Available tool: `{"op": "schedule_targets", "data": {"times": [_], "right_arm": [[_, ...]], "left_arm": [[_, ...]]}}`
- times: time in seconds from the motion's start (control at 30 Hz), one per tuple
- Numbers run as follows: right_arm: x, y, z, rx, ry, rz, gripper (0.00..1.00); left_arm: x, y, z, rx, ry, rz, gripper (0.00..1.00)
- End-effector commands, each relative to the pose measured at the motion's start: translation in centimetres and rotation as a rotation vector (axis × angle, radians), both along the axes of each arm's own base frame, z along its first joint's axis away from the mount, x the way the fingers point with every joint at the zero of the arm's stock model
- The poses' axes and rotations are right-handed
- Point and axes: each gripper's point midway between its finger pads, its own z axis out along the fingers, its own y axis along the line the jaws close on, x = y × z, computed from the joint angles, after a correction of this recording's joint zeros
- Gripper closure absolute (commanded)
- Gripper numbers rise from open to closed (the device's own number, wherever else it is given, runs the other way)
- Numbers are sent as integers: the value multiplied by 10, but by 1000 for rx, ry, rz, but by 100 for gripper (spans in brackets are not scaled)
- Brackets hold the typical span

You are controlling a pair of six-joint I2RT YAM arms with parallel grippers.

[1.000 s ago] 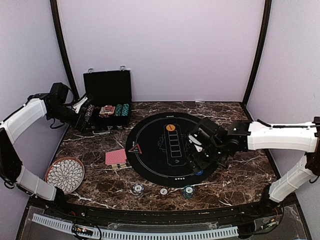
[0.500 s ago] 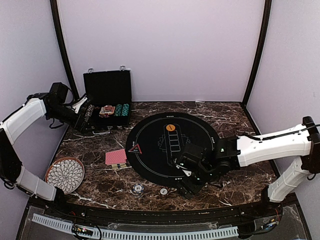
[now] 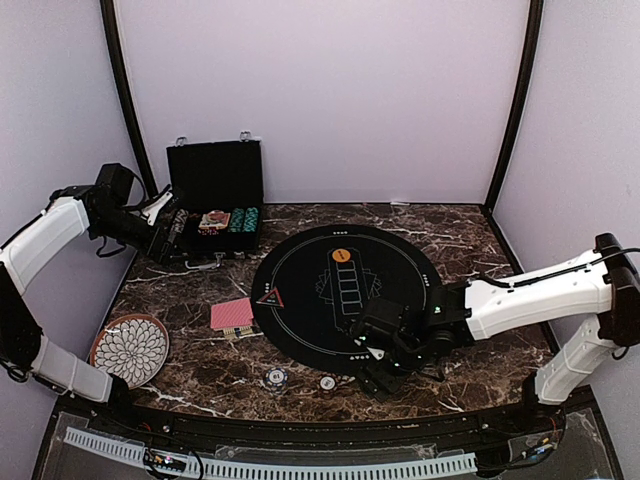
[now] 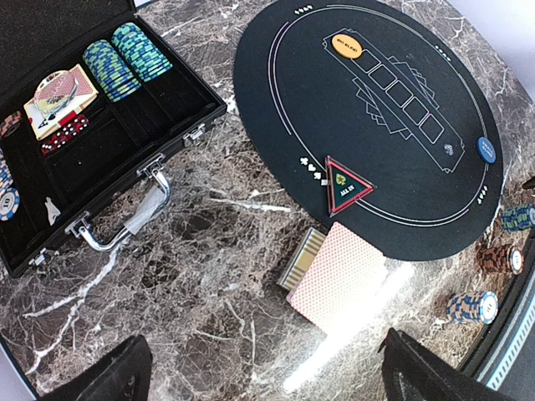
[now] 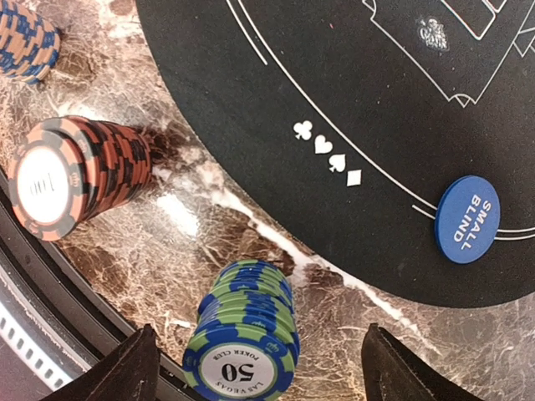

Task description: Distribute texas hold em gaming equipment

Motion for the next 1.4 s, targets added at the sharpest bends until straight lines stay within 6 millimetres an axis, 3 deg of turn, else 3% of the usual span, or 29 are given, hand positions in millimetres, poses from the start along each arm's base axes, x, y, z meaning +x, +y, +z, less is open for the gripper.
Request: {"op": "schedule_targets", "data": {"times": [0.0,0.83,1.07,1.37], "right_arm": [[-3,8,-2,31,6,12,18],[-2,9,-14,34,40,4,44],[0,10,-7,44,32,4,65],[10,10,11,55,6,-10,86]], "left_arm": [[-5,-4,17,-21,-30,-12,1],[-5,-5,18,-19,-36,-16,1],[-4,-4,19,-18,-41,-17,1],[-5,-4,19,-14,-42,-17,1]]}}
